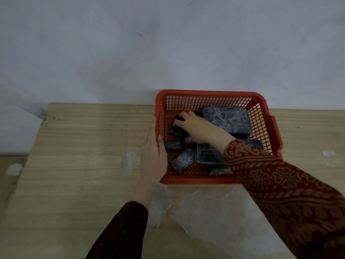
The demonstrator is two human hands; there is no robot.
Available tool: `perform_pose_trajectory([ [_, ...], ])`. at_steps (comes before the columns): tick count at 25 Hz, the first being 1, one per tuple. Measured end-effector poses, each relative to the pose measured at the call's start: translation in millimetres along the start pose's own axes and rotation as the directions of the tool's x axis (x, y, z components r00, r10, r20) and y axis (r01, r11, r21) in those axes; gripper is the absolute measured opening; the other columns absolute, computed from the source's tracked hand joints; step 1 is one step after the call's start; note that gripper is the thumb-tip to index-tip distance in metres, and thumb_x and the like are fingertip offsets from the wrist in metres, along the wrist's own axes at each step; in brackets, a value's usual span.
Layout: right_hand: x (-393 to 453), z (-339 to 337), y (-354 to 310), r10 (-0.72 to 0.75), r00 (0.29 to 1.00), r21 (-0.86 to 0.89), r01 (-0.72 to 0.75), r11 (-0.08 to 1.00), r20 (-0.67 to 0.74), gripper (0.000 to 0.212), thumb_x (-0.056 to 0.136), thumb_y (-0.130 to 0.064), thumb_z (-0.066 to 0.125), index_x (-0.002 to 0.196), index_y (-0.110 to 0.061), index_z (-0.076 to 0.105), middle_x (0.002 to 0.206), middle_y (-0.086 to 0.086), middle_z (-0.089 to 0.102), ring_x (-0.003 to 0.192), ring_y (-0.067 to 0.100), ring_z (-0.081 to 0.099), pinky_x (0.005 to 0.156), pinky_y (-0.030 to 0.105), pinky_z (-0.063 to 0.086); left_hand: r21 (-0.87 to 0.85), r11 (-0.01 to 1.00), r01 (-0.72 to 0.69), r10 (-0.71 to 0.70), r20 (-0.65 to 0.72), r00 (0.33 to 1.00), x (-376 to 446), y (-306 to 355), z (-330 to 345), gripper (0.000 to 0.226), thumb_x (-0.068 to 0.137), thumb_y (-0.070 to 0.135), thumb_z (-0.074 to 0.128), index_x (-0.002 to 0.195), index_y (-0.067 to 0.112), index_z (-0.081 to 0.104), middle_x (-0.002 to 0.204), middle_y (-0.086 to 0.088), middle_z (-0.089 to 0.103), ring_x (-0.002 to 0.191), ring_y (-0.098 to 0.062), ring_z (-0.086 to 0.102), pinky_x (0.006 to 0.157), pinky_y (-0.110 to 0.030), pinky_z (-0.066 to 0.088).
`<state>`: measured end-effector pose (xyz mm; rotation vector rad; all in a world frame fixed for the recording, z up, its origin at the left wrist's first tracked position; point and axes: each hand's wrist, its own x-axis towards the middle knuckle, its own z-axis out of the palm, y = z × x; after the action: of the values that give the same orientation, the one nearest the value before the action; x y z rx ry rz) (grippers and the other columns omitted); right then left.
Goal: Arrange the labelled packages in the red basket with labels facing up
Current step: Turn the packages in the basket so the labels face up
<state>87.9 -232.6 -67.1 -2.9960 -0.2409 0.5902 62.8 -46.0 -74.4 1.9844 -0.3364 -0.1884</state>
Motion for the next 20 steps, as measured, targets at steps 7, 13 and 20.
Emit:
perform_pose_trajectory([
  [7,9,-19,19,0.008,0.994,0.423,0.038,0.905,-0.106,0.036,0.092,-0.038,0.054,0.118,-0.014,0.059,0.107,0.01,0.064,0.1,0.028,0.058,0.083,0.035,0.047,0.001,1.0,-0.005,0.005,-0.003,1.0,-1,1,-1,0.051,0.102,0.021,0.031,0.151,0.026,0.017,0.146,0.014,0.034,0.11,0.028,0.037,0.091,0.006,0.026],
  [13,13,-36,28,0.169,0.983,0.707,-0.074,0.703,-0.065,0.014,0.099,-0.031,0.044,0.1,-0.017,0.049,0.08,-0.003,0.053,0.057,0.007,0.06,0.039,0.007,0.039,0.014,1.0,-0.026,0.026,-0.016,1.0,-2,2,0,0.052,0.102,0.016,0.032,0.151,0.022,0.019,0.147,0.008,0.034,0.108,0.032,0.035,0.087,0.008,0.026],
  [20,20,-34,23,0.155,0.987,0.732,-0.138,0.668,0.045,0.038,0.1,-0.024,0.041,0.136,-0.014,0.035,0.114,0.006,0.047,0.063,0.019,0.064,0.039,0.015,0.05,0.009,0.999,-0.035,0.035,-0.012,0.999,-1,0,-1,0.051,0.102,0.018,0.032,0.151,0.021,0.019,0.148,0.007,0.036,0.113,0.026,0.036,0.09,0.006,0.028],
])
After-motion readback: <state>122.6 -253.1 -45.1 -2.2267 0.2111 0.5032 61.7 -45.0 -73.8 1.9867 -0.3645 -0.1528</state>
